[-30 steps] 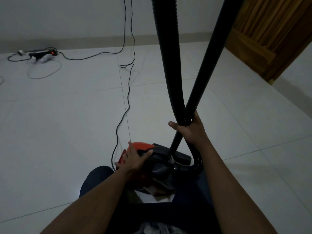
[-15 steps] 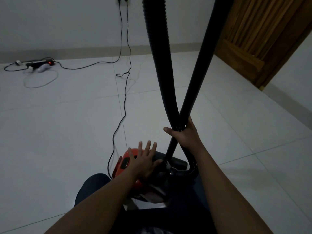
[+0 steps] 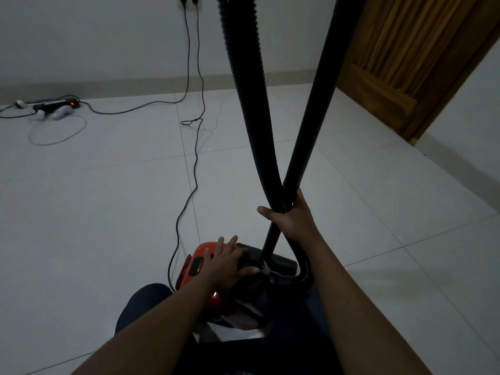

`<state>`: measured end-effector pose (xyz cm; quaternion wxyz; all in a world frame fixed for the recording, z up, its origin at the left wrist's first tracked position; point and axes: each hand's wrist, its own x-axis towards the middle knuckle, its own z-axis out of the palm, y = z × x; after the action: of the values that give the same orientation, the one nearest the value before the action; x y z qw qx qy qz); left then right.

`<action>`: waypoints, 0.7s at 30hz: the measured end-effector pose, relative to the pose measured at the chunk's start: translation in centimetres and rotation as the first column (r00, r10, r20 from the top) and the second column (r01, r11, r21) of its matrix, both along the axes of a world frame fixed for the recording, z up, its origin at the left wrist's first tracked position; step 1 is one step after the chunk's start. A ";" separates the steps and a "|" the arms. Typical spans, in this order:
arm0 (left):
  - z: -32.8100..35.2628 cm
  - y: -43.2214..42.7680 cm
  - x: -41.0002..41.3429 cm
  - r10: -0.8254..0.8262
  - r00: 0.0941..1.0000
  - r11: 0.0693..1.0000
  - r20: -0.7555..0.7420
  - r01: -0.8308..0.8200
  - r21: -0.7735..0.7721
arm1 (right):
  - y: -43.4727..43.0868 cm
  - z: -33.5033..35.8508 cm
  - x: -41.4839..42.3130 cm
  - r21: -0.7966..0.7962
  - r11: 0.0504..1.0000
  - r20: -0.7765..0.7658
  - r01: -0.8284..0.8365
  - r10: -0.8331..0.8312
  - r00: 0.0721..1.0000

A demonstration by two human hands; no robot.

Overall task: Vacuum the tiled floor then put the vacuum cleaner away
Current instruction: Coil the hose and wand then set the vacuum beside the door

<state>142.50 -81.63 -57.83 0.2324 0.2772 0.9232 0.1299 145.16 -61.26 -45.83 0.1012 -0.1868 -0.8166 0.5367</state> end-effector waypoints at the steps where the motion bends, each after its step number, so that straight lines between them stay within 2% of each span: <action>1: 0.1 0.0 0.0 0.004 1.000 1.000 0.000 -0.004 -0.001 | 0.0 0.0 0.0 0.001 1.000 0.000 0.001 -0.001 1.000; 21: 0.8 0.0 0.5 0.026 0.999 1.000 -0.039 -0.026 -0.007 | -0.4 0.2 0.2 0.010 1.000 0.000 0.018 -0.018 1.000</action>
<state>142.97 -81.65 -57.04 0.2136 0.2667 0.9315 0.1243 145.38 -61.66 -45.66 0.1070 -0.1936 -0.8175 0.5318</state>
